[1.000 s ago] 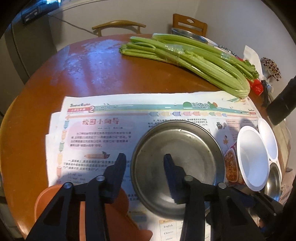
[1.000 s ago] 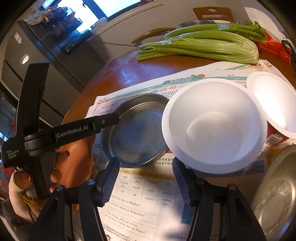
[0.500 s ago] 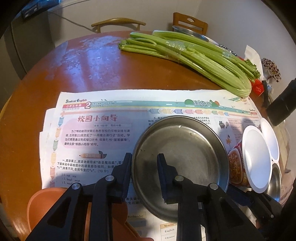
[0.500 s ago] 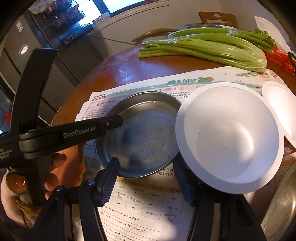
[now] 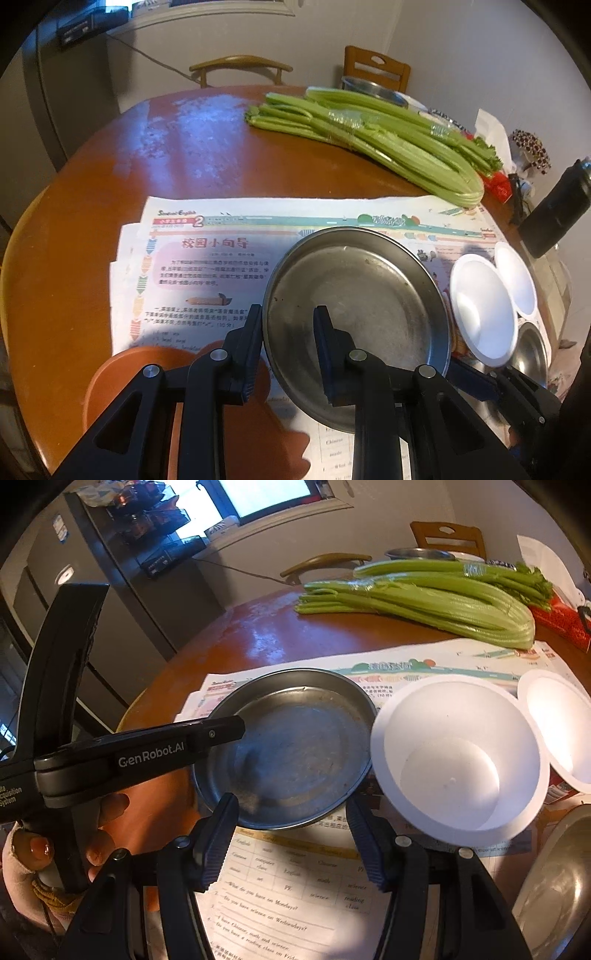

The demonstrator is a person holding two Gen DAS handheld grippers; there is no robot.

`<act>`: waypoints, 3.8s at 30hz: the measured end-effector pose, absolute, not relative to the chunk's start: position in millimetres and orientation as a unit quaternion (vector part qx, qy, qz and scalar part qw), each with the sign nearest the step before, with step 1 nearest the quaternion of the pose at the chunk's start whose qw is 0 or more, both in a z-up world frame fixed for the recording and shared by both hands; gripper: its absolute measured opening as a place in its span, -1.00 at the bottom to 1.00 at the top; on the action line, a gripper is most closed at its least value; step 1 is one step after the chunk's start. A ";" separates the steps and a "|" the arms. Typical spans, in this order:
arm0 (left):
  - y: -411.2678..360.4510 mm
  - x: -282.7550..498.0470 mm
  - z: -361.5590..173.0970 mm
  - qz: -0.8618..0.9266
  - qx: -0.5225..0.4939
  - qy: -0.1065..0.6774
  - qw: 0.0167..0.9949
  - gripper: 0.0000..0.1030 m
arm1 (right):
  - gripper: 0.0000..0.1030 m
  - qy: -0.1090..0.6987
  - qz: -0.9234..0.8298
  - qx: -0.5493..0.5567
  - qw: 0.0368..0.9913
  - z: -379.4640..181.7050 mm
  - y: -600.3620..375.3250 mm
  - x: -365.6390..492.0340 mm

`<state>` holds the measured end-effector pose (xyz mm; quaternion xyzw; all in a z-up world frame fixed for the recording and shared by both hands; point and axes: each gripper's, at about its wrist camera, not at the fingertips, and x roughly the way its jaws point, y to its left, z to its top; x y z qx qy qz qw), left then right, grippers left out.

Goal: Organize plates and bowls
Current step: 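Move the left tool to the silver tray and grasp its rim, then carry the silver tray with the left tool over the orange plate and lower it, then lower the silver tray with the left tool onto the orange plate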

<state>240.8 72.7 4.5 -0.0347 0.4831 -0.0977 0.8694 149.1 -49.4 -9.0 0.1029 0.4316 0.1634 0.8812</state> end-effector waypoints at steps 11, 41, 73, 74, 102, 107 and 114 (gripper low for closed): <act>105.2 200.2 28.8 -0.088 -0.050 0.456 0.884 -0.46 | 0.18 0.406 0.190 0.081 0.890 15.8 -25.7 125.5; 177.0 127.0 14.1 -0.050 -0.104 0.440 0.890 -0.46 | 0.18 0.413 0.233 0.006 0.880 21.8 41.3 86.0; 184.1 128.8 -6.0 -0.009 -0.070 0.446 0.893 -0.45 | 0.18 0.433 0.260 -0.022 0.863 -4.5 65.9 99.2; 183.4 128.9 -5.8 -0.008 -0.070 0.446 0.892 -0.42 | 0.18 0.433 0.261 -0.022 0.862 -4.7 65.7 99.3; 191.1 114.0 4.3 -0.009 -0.078 0.436 0.896 -0.09 | 0.18 0.424 0.267 -0.029 0.865 -0.7 67.2 92.6; 196.7 109.8 8.9 -0.008 -0.088 0.433 0.897 -0.05 | 0.18 0.410 0.267 -0.024 0.872 7.6 61.7 89.0; 211.1 103.7 8.3 -0.003 -0.120 0.436 0.892 0.10 | 0.19 0.396 0.268 -0.004 0.878 18.4 46.4 88.2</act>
